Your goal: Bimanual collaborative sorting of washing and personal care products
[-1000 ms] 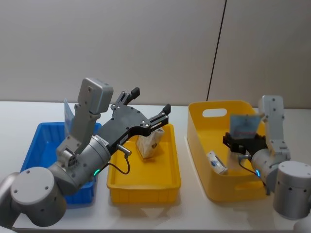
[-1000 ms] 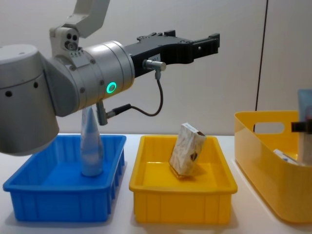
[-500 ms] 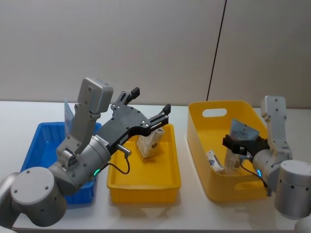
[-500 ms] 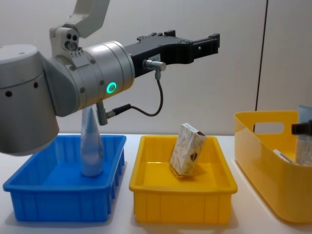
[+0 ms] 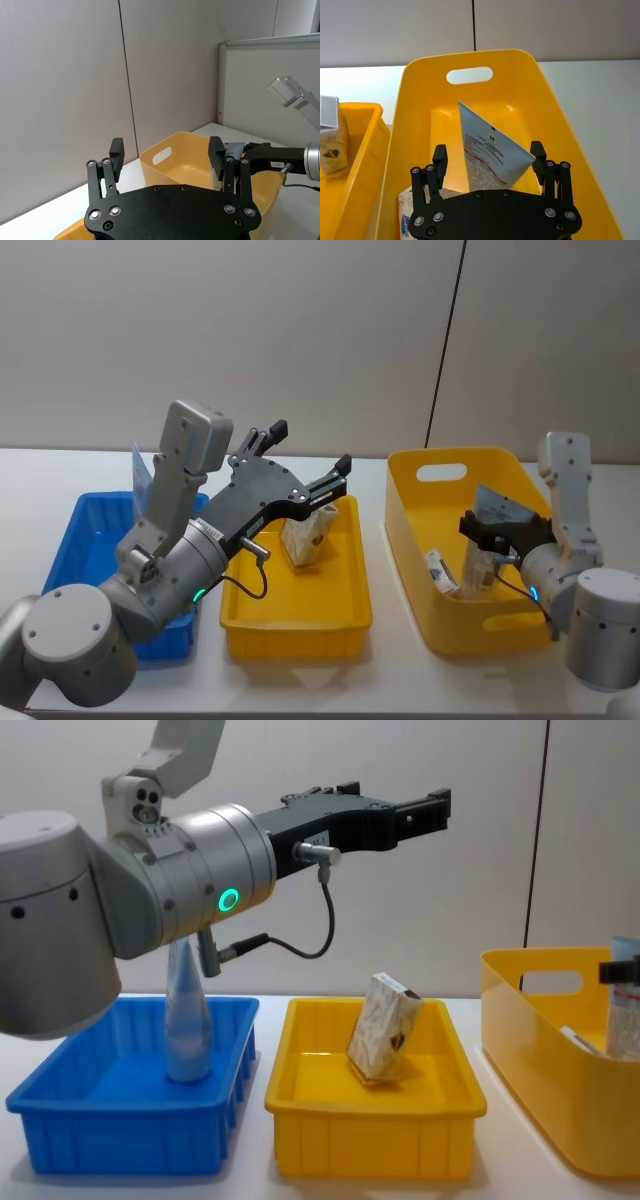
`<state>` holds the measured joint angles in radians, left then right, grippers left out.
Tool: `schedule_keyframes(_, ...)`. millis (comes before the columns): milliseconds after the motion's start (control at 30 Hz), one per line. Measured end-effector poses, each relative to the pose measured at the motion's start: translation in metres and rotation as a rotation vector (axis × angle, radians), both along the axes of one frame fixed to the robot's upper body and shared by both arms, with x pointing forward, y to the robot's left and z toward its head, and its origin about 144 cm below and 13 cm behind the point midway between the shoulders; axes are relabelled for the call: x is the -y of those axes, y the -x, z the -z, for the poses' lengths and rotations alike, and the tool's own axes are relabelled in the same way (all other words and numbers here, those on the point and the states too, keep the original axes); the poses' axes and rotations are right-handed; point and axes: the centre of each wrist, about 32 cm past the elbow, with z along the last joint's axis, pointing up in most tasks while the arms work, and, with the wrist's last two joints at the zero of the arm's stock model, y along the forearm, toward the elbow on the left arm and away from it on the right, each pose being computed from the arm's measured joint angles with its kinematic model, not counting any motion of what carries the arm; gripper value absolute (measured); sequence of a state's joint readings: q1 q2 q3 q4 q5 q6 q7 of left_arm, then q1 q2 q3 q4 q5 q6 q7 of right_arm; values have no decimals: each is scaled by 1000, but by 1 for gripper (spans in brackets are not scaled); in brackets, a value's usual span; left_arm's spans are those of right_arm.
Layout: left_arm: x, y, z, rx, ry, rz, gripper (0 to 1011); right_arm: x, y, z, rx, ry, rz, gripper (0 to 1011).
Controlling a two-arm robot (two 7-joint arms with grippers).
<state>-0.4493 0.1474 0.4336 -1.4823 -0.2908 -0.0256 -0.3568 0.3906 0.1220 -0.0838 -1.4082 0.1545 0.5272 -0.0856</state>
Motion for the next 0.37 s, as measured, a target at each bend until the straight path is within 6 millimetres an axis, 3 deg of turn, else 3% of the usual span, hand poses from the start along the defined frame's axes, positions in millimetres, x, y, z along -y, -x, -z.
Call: schedule_keyframes(367, 0, 0, 0, 0, 0, 0, 1001, -2, 3, -3, 21, 14, -3, 1004)
